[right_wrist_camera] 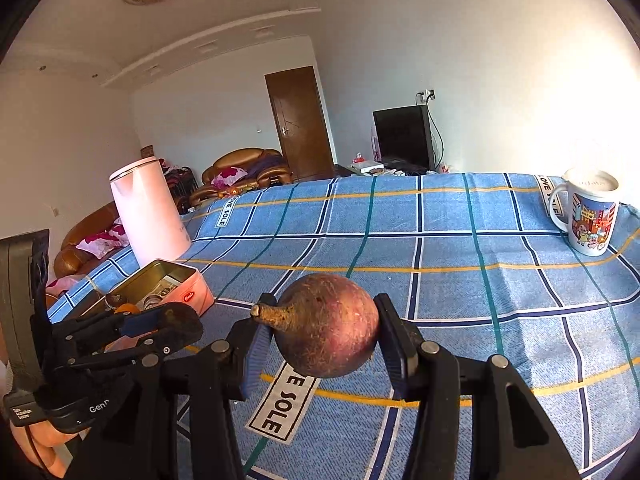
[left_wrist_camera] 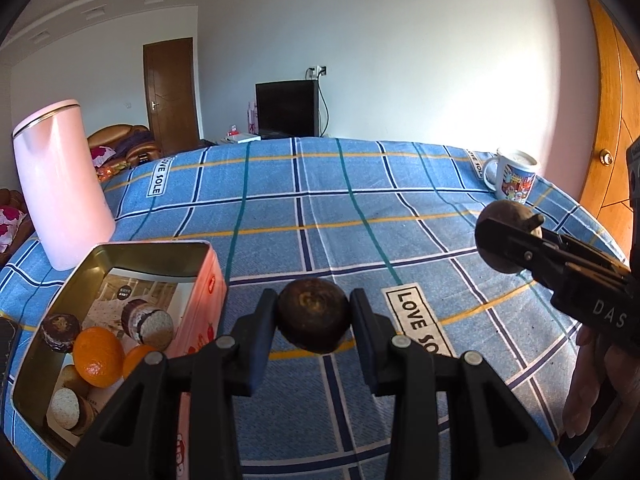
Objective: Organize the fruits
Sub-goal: 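Lift both fruits and carry them toward the tin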
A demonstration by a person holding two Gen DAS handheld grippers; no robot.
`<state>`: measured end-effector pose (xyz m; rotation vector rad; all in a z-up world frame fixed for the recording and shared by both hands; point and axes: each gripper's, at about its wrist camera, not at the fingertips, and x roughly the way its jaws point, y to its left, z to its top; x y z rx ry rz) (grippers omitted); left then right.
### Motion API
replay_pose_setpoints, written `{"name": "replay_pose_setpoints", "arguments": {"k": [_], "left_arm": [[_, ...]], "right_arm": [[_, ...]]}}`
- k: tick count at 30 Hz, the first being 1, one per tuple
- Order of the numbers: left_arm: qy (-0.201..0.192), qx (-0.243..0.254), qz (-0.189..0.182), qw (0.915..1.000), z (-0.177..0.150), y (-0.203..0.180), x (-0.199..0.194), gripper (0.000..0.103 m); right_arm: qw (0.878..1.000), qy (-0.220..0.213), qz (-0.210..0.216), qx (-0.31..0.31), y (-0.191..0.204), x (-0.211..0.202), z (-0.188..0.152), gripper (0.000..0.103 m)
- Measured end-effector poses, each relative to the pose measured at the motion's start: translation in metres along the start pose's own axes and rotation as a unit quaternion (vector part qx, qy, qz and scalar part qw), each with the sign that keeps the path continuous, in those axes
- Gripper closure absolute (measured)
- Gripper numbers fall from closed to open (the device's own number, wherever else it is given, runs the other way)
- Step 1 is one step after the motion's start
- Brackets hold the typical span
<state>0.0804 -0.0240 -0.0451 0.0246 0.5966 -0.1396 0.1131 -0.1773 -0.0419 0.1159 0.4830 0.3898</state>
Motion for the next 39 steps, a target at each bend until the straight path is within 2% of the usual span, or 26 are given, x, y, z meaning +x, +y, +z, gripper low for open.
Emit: {"name": "replay_pose_setpoints", "arguments": {"k": [25,33,39], "left_arm": [[-0.098,0.005,0.030,0.9947,-0.006,-0.001,-0.035,0.064],[-0.115,-0.001,0.029,0.9930,-0.007,0.004,-0.042,0.064],[-0.121,-0.004,0.025,0.9923,-0.006,0.008,-0.046,0.064]], "right_arm": [[0.998,-0.057,-0.015,-0.037,0.015,-0.021,-0.003,0.052],[0.996,-0.076,-0.022,-0.048,0.019,-0.028,-0.003,0.052],[0.996,-0.070,-0.027,-0.051,0.023,-0.024,0.000,0.052]]}}
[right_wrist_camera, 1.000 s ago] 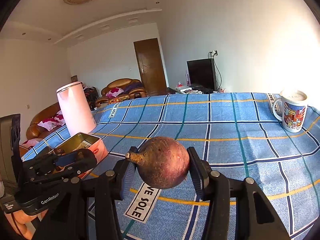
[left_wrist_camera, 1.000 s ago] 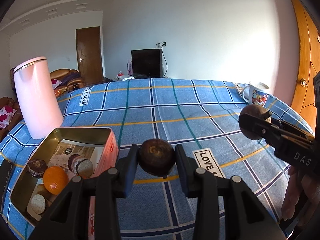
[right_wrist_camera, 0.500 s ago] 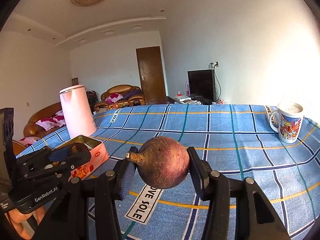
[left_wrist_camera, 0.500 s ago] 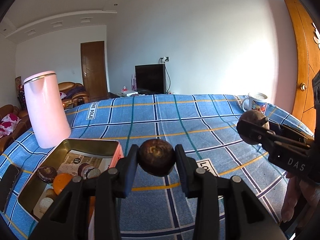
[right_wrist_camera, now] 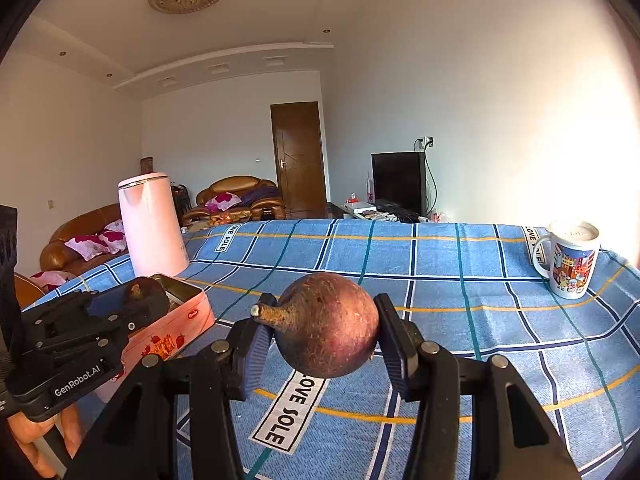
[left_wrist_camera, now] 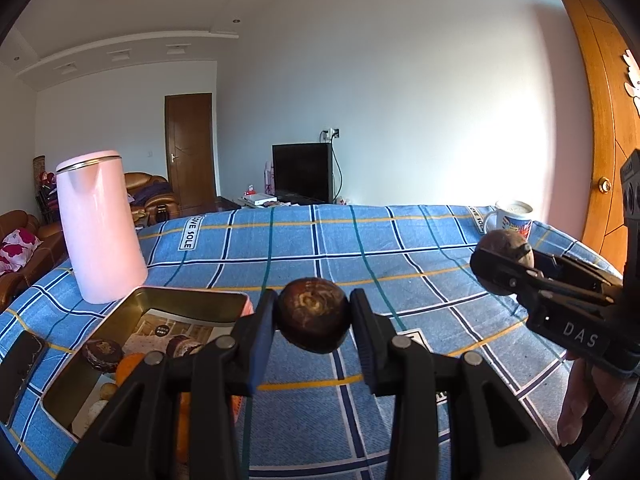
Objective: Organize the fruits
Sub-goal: 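Lift both fruits and carry them toward the tin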
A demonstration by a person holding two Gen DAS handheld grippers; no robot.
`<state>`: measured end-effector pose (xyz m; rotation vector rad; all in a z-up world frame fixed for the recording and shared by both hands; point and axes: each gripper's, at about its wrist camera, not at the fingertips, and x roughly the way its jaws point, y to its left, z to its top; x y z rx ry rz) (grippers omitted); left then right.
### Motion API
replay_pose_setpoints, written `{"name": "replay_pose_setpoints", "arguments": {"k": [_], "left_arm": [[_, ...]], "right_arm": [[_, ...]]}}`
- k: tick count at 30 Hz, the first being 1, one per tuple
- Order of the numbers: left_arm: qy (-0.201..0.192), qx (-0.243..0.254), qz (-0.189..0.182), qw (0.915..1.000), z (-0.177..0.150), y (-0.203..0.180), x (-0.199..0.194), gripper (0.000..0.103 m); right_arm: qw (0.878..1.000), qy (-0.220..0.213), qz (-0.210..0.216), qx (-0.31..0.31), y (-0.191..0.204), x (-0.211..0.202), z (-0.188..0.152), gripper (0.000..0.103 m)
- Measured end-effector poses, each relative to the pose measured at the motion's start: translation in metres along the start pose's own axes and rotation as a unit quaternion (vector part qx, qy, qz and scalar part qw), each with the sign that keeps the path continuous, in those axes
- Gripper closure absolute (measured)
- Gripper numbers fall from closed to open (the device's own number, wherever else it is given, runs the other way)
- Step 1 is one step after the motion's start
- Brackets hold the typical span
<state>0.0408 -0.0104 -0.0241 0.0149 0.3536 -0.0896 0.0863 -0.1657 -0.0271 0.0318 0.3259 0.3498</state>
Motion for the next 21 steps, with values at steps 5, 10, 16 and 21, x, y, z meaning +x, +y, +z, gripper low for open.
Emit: {"name": "replay_pose_setpoints", "arguments": {"k": [5,10,16,21], "left_arm": [[-0.002,-0.005,-0.001,1.0000,0.001,0.005,-0.004,0.064],[-0.003,-0.011,0.002,0.9999,0.003,0.012,-0.006,0.064],[-0.005,-0.016,0.008,0.9998,0.004,0.022,-0.011,0.064],[-0.001,-0.027,0.026,0.9993,0.003,0.042,-0.013,0.064]], "right_arm": [[1.000,0.001,0.003,-0.011,0.012,0.003,0.006,0.052],[1.000,0.003,0.011,-0.024,0.026,0.007,0.011,0.051],[0.999,0.009,0.026,-0.029,0.040,0.015,0.017,0.051],[0.998,0.009,0.050,-0.035,0.060,0.024,0.025,0.051]]}}
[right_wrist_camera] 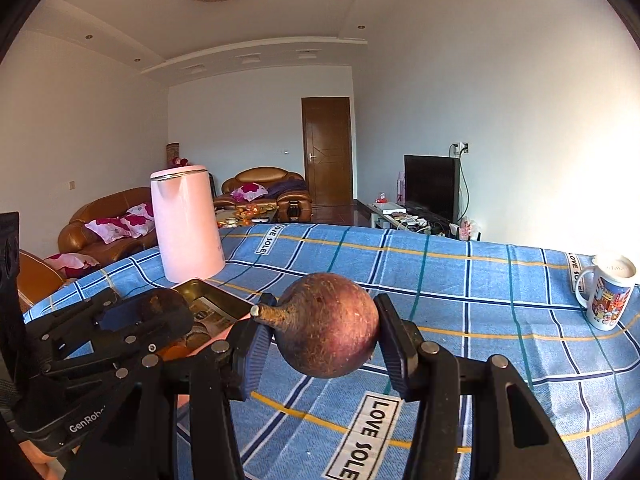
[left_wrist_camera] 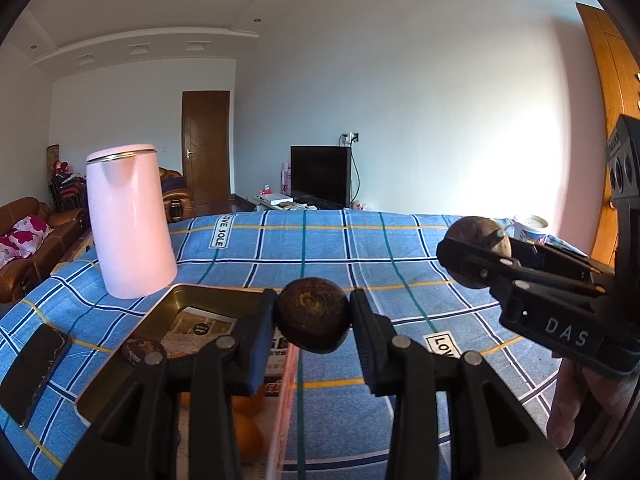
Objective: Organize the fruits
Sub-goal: 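Lift both fruits and carry them toward the tin, then lower both fruits into the tin and open both tools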
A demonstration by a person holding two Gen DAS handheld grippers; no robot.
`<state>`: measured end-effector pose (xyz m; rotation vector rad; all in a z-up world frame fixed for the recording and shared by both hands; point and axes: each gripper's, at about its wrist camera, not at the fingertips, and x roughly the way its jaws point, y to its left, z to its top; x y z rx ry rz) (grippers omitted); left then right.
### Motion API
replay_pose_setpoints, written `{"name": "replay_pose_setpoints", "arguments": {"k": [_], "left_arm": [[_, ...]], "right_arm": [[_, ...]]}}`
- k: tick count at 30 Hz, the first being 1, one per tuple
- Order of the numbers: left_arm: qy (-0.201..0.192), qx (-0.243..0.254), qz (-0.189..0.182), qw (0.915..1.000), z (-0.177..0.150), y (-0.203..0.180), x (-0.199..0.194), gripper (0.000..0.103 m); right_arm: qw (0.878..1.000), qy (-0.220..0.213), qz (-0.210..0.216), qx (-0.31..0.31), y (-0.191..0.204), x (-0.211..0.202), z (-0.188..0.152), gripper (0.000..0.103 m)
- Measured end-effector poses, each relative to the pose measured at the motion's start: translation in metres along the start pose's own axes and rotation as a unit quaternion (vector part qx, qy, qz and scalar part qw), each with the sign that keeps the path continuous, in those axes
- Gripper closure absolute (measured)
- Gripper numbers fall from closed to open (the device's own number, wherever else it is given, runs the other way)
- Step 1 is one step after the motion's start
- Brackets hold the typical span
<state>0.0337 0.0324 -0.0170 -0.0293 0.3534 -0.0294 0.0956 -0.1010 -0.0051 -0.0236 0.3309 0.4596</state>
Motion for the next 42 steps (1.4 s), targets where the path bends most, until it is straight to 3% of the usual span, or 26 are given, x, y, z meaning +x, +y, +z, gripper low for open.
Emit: {"name": "replay_pose_setpoints", "arguments": {"k": [12,21,42], "left_arm": [[0.024,-0.040,0.064,0.9969,0.003,0.072,0.003,0.064],[0.046,-0.051,0.083,0.9941,0.002,0.103,0.012,0.064],[0.105,-0.034,0.093,0.9895,-0.002,0.122,0.050,0.064]], "right_arm": [[0.997,0.026,0.065,-0.022,0.060,0.042,0.014,0.051],[0.994,0.055,0.092,-0.034,0.093,0.073,0.013,0.051],[0.987,0.137,0.084,-0.006,0.097,0.148,0.006,0.051]]}}
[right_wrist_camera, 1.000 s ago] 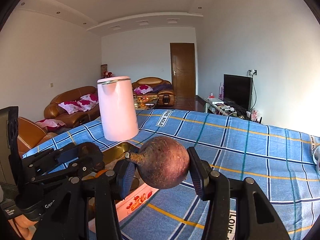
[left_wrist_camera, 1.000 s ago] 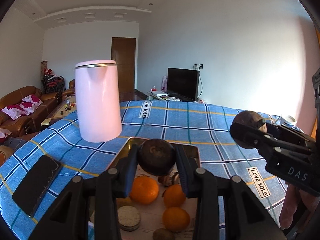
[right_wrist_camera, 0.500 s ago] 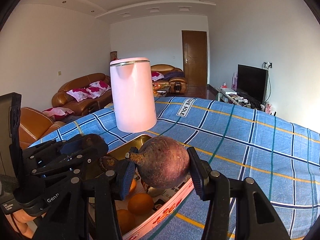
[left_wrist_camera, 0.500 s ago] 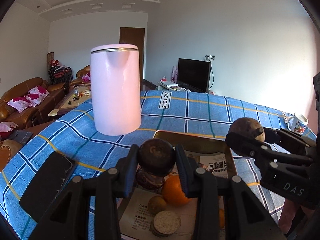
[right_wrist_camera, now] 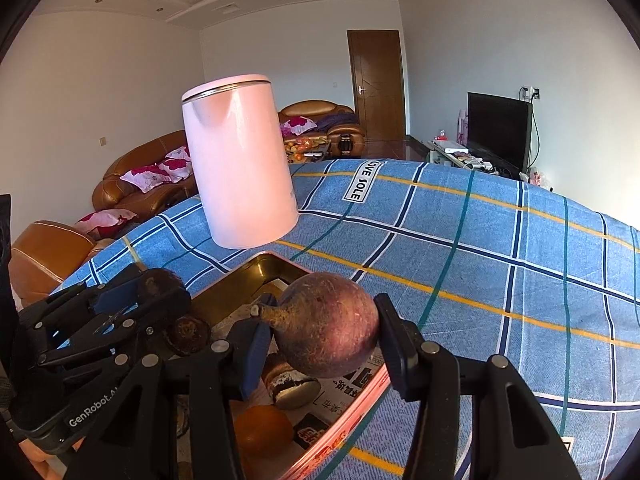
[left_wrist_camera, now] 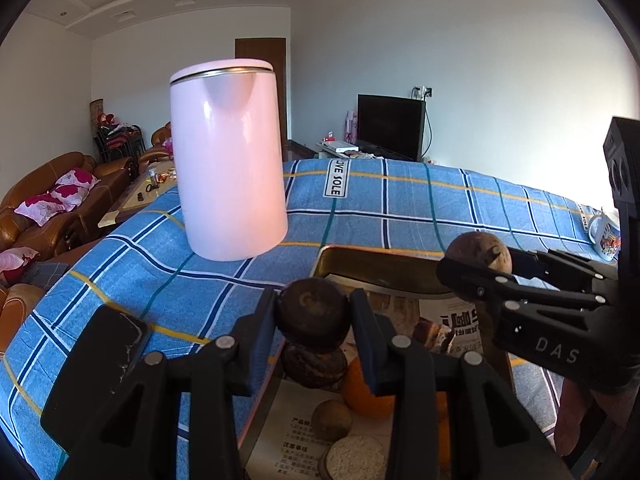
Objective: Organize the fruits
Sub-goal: 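Lower both fruits into the tin and open both tools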
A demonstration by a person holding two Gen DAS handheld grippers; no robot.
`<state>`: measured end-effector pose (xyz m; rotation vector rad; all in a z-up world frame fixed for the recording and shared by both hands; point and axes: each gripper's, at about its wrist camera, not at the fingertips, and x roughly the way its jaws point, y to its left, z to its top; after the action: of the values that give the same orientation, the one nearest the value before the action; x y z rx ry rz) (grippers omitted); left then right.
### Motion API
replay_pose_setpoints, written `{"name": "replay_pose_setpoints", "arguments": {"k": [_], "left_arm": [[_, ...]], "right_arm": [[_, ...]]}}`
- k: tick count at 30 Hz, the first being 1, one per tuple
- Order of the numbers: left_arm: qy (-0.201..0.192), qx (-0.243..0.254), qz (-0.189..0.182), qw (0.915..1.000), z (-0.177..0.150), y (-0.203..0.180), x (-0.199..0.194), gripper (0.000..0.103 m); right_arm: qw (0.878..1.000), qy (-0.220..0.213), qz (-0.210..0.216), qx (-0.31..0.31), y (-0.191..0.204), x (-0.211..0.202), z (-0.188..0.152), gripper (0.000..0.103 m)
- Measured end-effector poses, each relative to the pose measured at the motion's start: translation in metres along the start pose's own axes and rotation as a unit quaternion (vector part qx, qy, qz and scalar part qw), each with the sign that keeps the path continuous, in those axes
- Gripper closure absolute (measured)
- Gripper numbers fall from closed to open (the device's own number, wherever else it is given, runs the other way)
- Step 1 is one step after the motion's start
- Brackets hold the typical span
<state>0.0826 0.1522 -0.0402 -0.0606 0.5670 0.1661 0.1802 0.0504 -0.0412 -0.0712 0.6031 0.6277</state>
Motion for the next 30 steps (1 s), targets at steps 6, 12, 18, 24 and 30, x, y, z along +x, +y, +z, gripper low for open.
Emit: {"name": "replay_pose_setpoints", "arguments": {"k": [6,12,18,24,30], "left_arm": [[0.014,0.011,0.002,0.9998,-0.001,-0.004,0.005,0.064],[0.029,0.020,0.002,0.9994,-0.002,-0.008,0.012,0.064],[0.036,0.027,0.002,0.9990,-0.001,-0.012,0.016,0.064],[0.041,0.032,0.003,0.9986,0.000,-0.014,0.018,0.064],[0.043,0.039,0.006,0.9983,-0.001,-0.016,0.018,0.064]], "right_arm": [[1.000,0.019,-0.006,0.010,-0.006,0.011,-0.002,0.051],[0.999,0.038,-0.007,0.018,-0.008,0.019,-0.004,0.051],[0.999,0.039,-0.007,0.017,-0.007,0.021,-0.005,0.051],[0.999,0.041,-0.007,0.015,-0.006,0.023,-0.004,0.051],[0.999,0.041,-0.005,0.016,-0.006,0.024,-0.005,0.051]]}}
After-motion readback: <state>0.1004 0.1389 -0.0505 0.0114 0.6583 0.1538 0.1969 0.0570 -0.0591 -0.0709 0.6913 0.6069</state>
